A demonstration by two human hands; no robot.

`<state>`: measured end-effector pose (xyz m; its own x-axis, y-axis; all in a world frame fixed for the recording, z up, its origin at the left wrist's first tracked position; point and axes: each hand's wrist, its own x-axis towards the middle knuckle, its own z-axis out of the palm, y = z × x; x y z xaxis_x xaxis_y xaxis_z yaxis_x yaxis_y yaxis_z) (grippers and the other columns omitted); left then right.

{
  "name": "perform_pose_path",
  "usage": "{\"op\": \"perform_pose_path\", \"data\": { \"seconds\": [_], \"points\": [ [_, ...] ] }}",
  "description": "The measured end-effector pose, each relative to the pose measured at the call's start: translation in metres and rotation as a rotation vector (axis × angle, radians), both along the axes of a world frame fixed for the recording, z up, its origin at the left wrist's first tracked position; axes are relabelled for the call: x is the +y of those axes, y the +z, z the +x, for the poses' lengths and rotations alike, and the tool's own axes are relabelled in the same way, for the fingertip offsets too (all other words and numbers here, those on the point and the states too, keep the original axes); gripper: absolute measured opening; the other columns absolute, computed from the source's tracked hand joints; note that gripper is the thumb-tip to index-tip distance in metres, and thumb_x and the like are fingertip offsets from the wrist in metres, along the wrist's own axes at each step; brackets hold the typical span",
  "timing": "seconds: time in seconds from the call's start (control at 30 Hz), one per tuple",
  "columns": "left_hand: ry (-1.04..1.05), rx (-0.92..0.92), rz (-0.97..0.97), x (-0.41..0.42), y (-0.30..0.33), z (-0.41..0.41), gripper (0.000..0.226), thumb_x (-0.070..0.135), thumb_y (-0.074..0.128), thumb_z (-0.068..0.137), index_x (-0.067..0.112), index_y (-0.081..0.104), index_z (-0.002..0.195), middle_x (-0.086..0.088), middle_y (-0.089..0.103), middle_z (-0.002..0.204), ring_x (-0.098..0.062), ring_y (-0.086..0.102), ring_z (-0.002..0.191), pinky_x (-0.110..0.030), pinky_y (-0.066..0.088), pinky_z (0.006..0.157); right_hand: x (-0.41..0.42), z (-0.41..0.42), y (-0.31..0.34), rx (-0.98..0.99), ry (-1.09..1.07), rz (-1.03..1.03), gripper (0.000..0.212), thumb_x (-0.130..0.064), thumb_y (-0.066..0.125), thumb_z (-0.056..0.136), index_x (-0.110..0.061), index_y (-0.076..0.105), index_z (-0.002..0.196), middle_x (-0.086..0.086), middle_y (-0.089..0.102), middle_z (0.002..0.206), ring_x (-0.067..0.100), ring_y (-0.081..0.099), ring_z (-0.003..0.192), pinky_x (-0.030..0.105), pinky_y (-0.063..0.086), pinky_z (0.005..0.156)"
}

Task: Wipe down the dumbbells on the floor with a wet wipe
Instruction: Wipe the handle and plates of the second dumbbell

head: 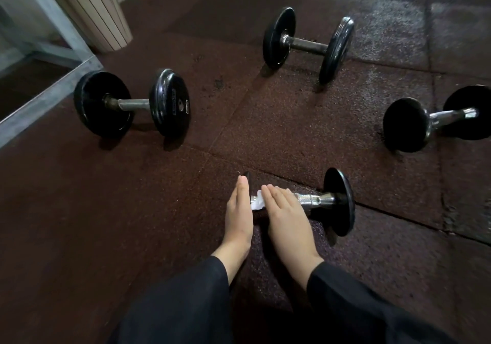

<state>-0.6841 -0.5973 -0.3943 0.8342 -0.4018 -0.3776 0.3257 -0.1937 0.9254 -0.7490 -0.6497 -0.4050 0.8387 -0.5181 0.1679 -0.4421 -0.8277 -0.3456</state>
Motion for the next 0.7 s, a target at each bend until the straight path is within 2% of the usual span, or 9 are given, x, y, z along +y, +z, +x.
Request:
{"op": "perform_pose_path", "data": {
  "seconds": [0.07,0.17,0.27,0.4,0.5,0.6,0.7],
  "points": [
    [-0.007,0.024,0.008,0.0,-0.002,0.0,0.057,0.048,0.034,0.096,0.011,0.048,0.136,-0.006,0.05,0.141,-0.017,0.046,0.131,-0.038,0.033,0.113,0.003,0.004,0.003,-0.014,0.048,0.033,0.047,-0.014,0.036,0.071,-0.004,0.073,0.098,0.01,0.074,0.096,0.021,0.071,0.089,0.036,0.057,0.077],
    [-0.014,0.052,-0.011,0.003,-0.003,-0.002,0.057,0.048,0.033,0.096,0.011,0.047,0.137,-0.004,0.049,0.141,-0.016,0.047,0.13,-0.033,0.041,0.108,0.005,-0.009,-0.001,-0.064,0.159,0.019,0.047,-0.012,0.037,0.072,-0.002,0.071,0.102,0.011,0.072,0.104,0.022,0.069,0.097,0.037,0.057,0.08],
    [-0.023,0.01,0.011,0.004,-0.002,-0.002,0.055,0.046,0.032,0.097,0.011,0.045,0.138,-0.003,0.047,0.143,-0.014,0.042,0.133,-0.035,0.031,0.114,-0.003,-0.018,-0.005,-0.065,0.171,-0.029,0.047,-0.01,0.037,0.073,-0.002,0.071,0.105,0.01,0.07,0.11,0.021,0.067,0.103,0.037,0.057,0.081],
    [-0.01,0.008,0.014,0.001,-0.002,0.0,0.055,0.044,0.033,0.098,0.009,0.048,0.136,-0.006,0.05,0.14,-0.016,0.045,0.131,-0.037,0.031,0.114,-0.004,0.001,0.006,-0.025,0.088,-0.022,0.046,-0.015,0.036,0.068,-0.005,0.074,0.091,0.008,0.075,0.09,0.021,0.072,0.083,0.032,0.058,0.071],
    [-0.003,0.025,0.004,0.001,-0.003,-0.001,0.059,0.051,0.035,0.095,0.01,0.051,0.134,-0.009,0.054,0.136,-0.018,0.049,0.128,-0.04,0.034,0.112,-0.002,0.01,0.017,-0.036,0.097,0.106,0.035,-0.015,0.043,0.067,-0.008,0.073,0.081,0.004,0.073,0.076,0.021,0.07,0.069,0.029,0.057,0.065],
    [-0.003,0.019,0.008,0.003,0.0,-0.003,0.069,0.061,0.036,0.089,0.01,0.052,0.133,-0.008,0.056,0.135,-0.018,0.05,0.127,-0.041,0.035,0.111,-0.01,0.004,0.021,-0.017,0.11,0.251,0.03,-0.01,0.044,0.076,-0.007,0.07,0.09,0.009,0.072,0.087,0.029,0.065,0.084,0.037,0.05,0.077],
    [-0.003,0.005,0.006,0.004,0.001,-0.003,0.085,0.072,0.037,0.075,0.011,0.051,0.133,-0.008,0.055,0.136,-0.019,0.049,0.128,-0.041,0.035,0.112,-0.019,0.011,0.025,0.053,0.065,0.247,0.027,-0.009,0.042,0.089,-0.011,0.064,0.104,0.008,0.068,0.101,0.029,0.059,0.099,0.038,0.042,0.086]
  ]
}}
